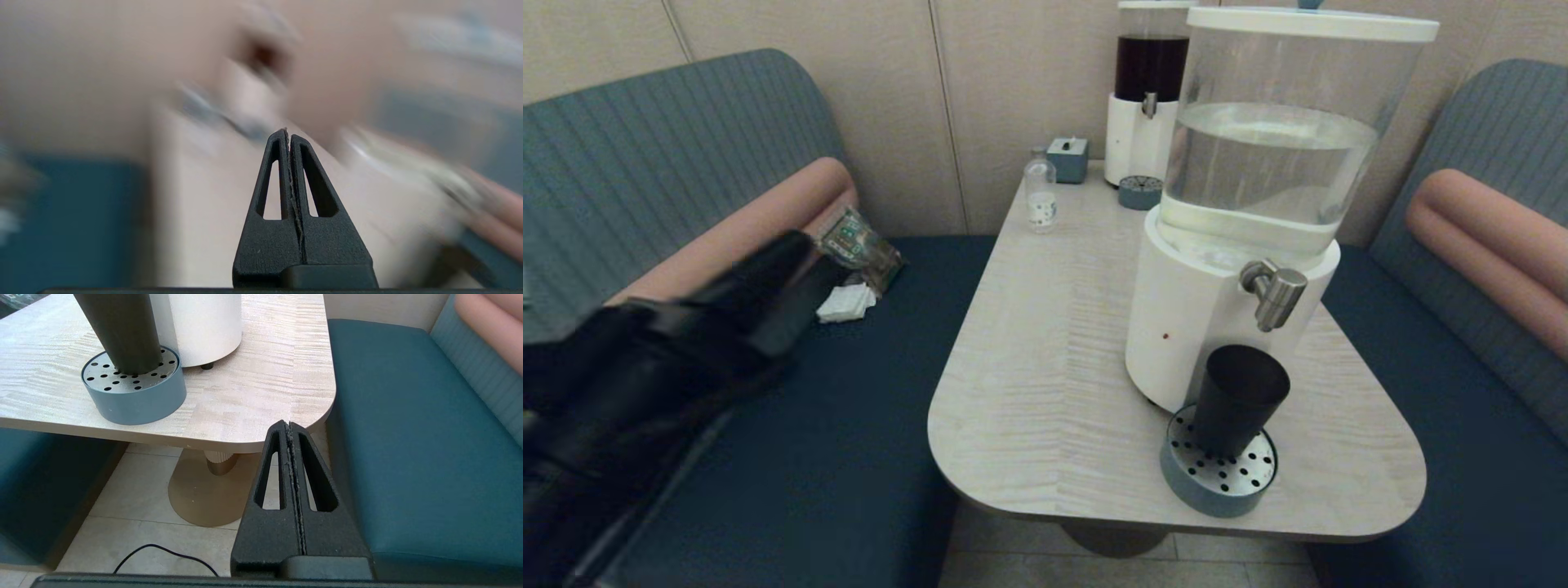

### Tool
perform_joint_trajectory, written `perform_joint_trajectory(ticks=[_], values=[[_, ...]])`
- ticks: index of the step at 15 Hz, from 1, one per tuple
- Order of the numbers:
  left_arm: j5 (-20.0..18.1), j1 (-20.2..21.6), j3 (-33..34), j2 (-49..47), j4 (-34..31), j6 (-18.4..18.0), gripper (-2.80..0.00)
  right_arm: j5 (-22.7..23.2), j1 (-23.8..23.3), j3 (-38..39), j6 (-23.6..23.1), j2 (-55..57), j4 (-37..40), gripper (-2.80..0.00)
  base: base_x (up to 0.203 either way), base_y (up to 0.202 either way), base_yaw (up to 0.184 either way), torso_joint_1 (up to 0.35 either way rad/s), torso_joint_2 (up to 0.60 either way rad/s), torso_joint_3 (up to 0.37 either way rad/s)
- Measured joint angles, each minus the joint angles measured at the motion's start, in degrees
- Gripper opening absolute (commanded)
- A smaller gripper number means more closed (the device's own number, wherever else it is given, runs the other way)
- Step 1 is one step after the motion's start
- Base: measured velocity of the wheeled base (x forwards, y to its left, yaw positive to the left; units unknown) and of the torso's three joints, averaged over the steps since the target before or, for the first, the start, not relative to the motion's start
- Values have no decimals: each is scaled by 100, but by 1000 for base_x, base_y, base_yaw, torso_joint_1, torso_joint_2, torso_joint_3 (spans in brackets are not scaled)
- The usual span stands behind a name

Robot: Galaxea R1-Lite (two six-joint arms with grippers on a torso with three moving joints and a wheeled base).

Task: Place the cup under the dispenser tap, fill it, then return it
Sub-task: Turn on the faucet

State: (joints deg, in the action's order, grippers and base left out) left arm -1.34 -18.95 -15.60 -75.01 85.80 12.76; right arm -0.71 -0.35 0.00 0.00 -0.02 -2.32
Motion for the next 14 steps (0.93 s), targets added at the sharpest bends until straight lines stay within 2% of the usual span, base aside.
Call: perform_joint_trajectory(ticks=[2,3,4,6,8,10,12,13,14], values=[[-100,954,187,954,-22,-9,-280,2,0,0,0,0,-2,-280,0,0,0,0,0,0],[-193,1294,266,1510,-133,-20,-280,2,0,0,0,0,-1,-280,0,0,0,0,0,0],[-277,1494,310,1990,-319,-37,-280,2,0,0,0,0,0,-280,0,0,0,0,0,0],[-456,1758,337,3118,-1131,-166,-280,2,2,0,0,0,-2,-280,0,0,0,0,0,0],[-744,1881,276,4376,-2430,-309,-280,0,0,0,0,0,-2,-280,0,0,0,0,0,0],[-1093,1942,145,5693,-4216,-489,-280,-2,0,0,2,0,0,-280,0,0,0,0,0,0],[-1264,1979,183,6643,-6104,-912,-280,2,0,0,0,0,-2,-280,0,0,0,0,0,0],[-1263,1994,432,6941,-6901,-1179,-280,0,0,0,0,0,-2,-280,0,0,0,0,0,0],[-1238,2000,732,7129,-7417,-1427,-280,2,0,0,0,0,-2,-280,0,0,0,0,0,0]])
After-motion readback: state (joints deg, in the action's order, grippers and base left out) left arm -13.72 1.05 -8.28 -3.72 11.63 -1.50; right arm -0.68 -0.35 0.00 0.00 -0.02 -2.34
